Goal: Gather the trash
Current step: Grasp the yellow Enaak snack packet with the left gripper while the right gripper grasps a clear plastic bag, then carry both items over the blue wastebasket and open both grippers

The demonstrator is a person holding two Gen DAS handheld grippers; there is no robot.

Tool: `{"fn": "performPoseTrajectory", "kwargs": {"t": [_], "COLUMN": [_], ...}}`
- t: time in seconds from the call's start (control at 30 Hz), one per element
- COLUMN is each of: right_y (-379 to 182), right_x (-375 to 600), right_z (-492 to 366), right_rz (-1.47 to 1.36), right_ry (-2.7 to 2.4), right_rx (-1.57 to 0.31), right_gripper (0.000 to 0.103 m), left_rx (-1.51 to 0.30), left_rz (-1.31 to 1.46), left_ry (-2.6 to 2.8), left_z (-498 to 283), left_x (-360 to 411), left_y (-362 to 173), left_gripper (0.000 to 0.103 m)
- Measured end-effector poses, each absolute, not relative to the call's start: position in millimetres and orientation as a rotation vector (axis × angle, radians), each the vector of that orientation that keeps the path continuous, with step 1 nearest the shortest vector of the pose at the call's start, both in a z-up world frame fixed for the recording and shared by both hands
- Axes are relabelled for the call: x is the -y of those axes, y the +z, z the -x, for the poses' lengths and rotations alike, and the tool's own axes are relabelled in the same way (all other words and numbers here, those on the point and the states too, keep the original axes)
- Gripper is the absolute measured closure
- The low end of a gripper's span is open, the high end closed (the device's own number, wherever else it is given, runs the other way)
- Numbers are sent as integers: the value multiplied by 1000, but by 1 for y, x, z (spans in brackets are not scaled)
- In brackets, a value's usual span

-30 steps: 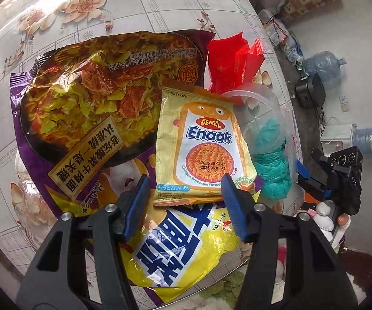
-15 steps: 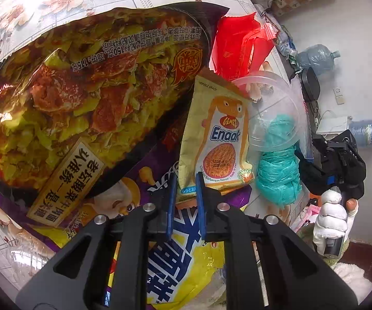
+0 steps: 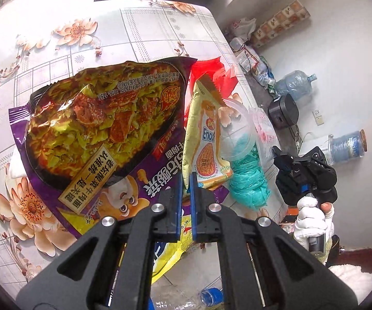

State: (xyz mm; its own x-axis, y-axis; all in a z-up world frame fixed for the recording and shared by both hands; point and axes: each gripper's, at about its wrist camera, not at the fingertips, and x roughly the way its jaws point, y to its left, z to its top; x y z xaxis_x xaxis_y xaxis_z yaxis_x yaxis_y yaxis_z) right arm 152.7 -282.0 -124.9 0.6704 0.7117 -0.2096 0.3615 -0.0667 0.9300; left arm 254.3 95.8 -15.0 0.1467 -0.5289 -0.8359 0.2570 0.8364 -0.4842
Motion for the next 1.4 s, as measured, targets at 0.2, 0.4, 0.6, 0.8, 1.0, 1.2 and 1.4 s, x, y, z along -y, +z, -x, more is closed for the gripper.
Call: {"fn": "performPoseTrajectory", "kwargs": {"t": [0.2,0.4,0.6,0.8,1.0,1.2,1.4], "right_y": [-100,-70,-44,-25,-5,3,-27], "right_x": [290,302,316,332,366,426,482], "right_z": [-141,-129,-113,-102,-76,-31,5], "right_rz": [-1639,-1590,-1543,-1508,-1449,-1350,-1326], "right_ry": [391,415,447,447,366,107,-173], "right_rx": [-837,-769,-704,-650,-555,-452,-428], "right_gripper": [100,100,100,100,100,100,100], "left_rx": [-1197,-1103,-1025,-962,-930,-928,-1025], "left_rz": [269,285,282,266,226,102,-57], "left_ry": [-581,-569,-562,-580,-666,-793,-881], "left_z": [-233,-217,-196,-182,-194,-216,-248], "left_x": [-119,-130,-131,-130,-86,12,145], "left_y": [22,52,77,93,102,103,74], "left_gripper": [100,100,100,100,100,100,100]}}
